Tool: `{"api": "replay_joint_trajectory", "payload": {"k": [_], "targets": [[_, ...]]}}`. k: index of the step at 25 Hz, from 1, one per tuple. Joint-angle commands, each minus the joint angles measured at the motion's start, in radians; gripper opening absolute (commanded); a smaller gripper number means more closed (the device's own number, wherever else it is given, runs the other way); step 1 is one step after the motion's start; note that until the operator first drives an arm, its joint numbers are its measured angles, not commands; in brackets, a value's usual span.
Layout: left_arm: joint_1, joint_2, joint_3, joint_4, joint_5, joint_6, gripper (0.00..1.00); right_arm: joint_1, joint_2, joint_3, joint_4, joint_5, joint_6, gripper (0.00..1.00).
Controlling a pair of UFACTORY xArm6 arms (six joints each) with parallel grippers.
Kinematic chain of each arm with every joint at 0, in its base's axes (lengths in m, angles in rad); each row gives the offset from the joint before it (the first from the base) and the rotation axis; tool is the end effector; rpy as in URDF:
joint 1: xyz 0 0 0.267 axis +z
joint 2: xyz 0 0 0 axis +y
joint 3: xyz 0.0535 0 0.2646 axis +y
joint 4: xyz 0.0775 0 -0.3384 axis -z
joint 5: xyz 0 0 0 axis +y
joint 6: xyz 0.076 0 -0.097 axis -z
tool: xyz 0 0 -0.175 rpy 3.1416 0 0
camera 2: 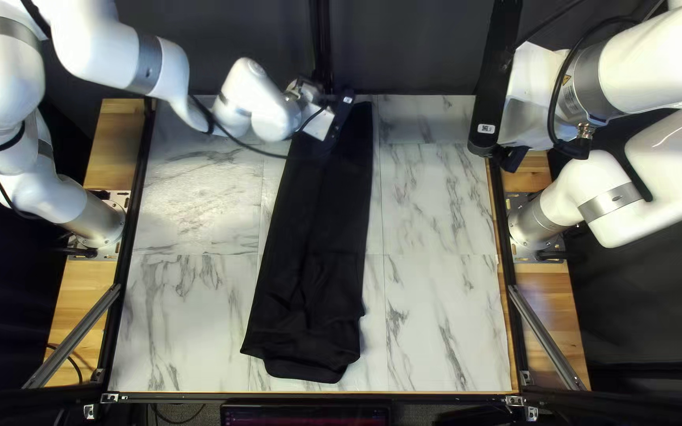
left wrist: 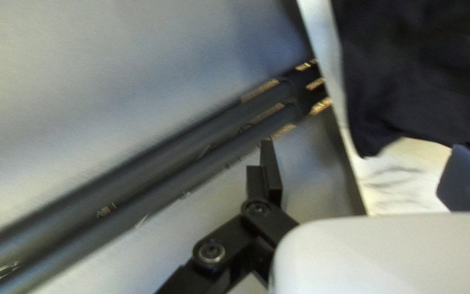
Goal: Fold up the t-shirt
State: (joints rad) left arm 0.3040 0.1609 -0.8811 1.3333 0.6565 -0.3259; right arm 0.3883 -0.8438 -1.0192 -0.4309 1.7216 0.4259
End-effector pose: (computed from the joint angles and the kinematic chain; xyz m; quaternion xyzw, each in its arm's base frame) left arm 0.4755 0.2570 0.1031 -0.8948 0.2107 -0.0293 0.3925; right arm 0.2718 -0.0153 0.4205 0.9734 -0.0653 0.1459 0.1642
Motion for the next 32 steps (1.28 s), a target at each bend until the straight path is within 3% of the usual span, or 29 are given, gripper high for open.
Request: {"api": "replay_joint_trajectory", "payload": {"k": [1, 2, 3, 5, 6, 10, 11, 14, 18, 23, 28, 32], "targets": [[-0.014, -0.279, 0.212, -0.128, -0.017, 0.094, 1.0, 0.0, 0.0, 0.0, 0.0, 0.0, 0.0, 1.0], [-0.011, -0.308, 0.227, -0.156, -0.02, 0.12, 1.0, 0.0, 0.0, 0.0, 0.0, 0.0, 0.0, 1.0], [-0.006, -0.414, 0.269, -0.277, -0.007, 0.238, 1.0, 0.0, 0.0, 0.0, 0.0, 0.0, 0.0, 1.0], [-0.006, -0.505, 0.286, -0.425, 0.03, 0.378, 1.0, 0.0, 0.0, 0.0, 0.0, 0.0, 0.0, 1.0], [-0.004, -0.568, 0.28, -0.555, 0.077, 0.498, 1.0, 0.0, 0.0, 0.0, 0.0, 0.0, 0.0, 1.0], [0.011, -0.637, 0.208, -0.806, 0.226, 0.712, 1.0, 0.0, 0.0, 0.0, 0.0, 0.0, 0.0, 1.0], [0.017, -0.656, 0.164, -0.889, 0.308, 0.787, 1.0, 0.0, 0.0, 0.0, 0.0, 0.0, 0.0, 1.0], [0.036, -0.69, 0.055, -1.024, 0.493, 0.916, 1.0, 0.0, 0.0, 0.0, 0.0, 0.0, 0.0, 1.0], [0.039, -0.731, -0.092, -1.097, 0.733, 0.995, 1.0, 0.0, 0.0, 0.0, 0.0, 0.0, 0.0, 1.0], [-0.005, -0.789, -0.19, -1.106, 0.921, 0.99, 1.0, 0.0, 0.0, 0.0, 0.0, 0.0, 0.0, 1.0], [-0.001, -0.9, -0.19, -1.121, 0.998, 0.993, 1.0, 0.0, 0.0, 0.0, 0.0, 0.0, 0.0, 1.0], [0.001, -0.907, -0.186, -1.122, 0.997, 0.993, 1.0, 0.0, 0.0, 0.0, 0.0, 0.0, 0.0, 1.0]]}}
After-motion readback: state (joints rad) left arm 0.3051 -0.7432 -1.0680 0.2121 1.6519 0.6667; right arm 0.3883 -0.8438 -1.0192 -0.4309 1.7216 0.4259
